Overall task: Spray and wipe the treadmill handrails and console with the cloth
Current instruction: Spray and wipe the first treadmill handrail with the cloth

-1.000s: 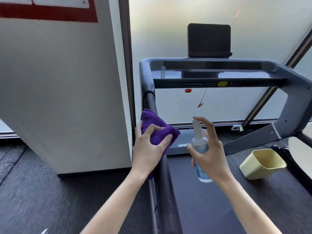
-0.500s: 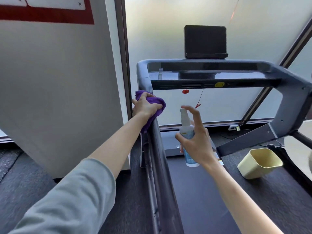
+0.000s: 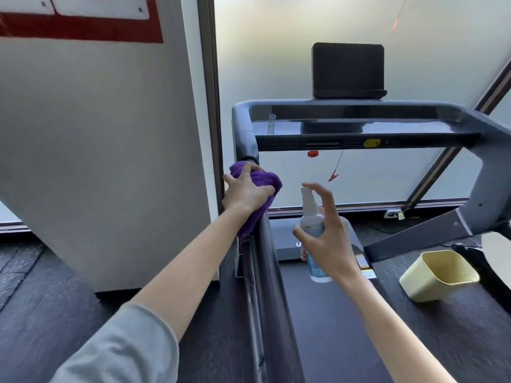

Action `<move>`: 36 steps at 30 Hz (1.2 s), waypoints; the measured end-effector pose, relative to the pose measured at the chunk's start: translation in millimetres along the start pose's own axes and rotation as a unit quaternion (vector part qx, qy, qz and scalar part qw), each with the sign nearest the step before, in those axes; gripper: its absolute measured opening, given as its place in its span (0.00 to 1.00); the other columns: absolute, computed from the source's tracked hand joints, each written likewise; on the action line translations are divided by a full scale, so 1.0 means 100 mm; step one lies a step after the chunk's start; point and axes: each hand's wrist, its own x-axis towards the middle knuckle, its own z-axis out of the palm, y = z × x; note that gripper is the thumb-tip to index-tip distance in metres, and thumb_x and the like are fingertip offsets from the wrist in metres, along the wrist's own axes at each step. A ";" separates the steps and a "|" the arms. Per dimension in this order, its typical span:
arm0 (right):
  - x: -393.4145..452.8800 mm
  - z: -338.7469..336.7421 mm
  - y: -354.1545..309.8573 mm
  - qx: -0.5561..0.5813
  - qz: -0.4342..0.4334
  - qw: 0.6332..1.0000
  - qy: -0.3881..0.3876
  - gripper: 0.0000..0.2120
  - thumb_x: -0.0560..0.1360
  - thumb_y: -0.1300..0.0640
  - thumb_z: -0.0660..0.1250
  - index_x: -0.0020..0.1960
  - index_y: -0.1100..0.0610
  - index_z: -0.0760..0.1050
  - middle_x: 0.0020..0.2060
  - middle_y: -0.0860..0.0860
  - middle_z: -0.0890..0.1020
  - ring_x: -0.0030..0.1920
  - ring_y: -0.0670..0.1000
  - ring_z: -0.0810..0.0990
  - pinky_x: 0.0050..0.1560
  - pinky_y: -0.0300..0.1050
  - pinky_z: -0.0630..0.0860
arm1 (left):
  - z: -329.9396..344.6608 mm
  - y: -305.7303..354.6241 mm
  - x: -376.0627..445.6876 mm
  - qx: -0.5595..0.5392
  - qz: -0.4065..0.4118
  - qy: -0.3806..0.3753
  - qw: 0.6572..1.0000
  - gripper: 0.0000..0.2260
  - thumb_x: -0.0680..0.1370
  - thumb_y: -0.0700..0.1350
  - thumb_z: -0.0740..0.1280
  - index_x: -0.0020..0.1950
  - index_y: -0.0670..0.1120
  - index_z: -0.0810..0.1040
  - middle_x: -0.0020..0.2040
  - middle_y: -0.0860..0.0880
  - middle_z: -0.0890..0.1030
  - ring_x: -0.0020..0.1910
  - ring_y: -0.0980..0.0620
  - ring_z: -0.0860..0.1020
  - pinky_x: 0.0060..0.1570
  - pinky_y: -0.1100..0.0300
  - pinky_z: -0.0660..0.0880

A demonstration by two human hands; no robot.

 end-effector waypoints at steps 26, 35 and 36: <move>0.07 0.03 0.01 0.051 0.016 0.999 0.000 0.36 0.69 0.72 0.66 0.64 0.37 0.64 0.31 0.60 0.72 0.22 0.61 0.73 0.23 0.43 0.76 | -0.03 0.09 0.20 -0.034 -0.037 -0.010 0.999 0.25 0.72 0.50 0.70 0.65 0.56 0.65 0.64 0.42 0.61 0.58 0.37 0.72 0.58 0.51 0.70; -0.22 -0.23 -0.06 0.030 0.035 0.999 0.012 0.35 0.70 0.71 0.66 0.63 0.35 0.65 0.36 0.62 0.75 0.23 0.62 0.74 0.21 0.45 0.76 | 0.01 -0.07 -0.10 -0.118 -0.013 0.021 0.993 0.22 0.72 0.52 0.70 0.64 0.58 0.68 0.64 0.43 0.67 0.58 0.40 0.73 0.62 0.51 0.71; -0.24 -0.25 -0.04 0.034 0.034 0.999 0.014 0.35 0.70 0.71 0.66 0.64 0.36 0.65 0.35 0.62 0.75 0.22 0.61 0.74 0.21 0.46 0.76 | 0.00 -0.11 -0.27 -0.136 -0.007 0.018 0.991 0.21 0.72 0.52 0.70 0.63 0.59 0.69 0.63 0.44 0.69 0.57 0.42 0.74 0.63 0.50 0.71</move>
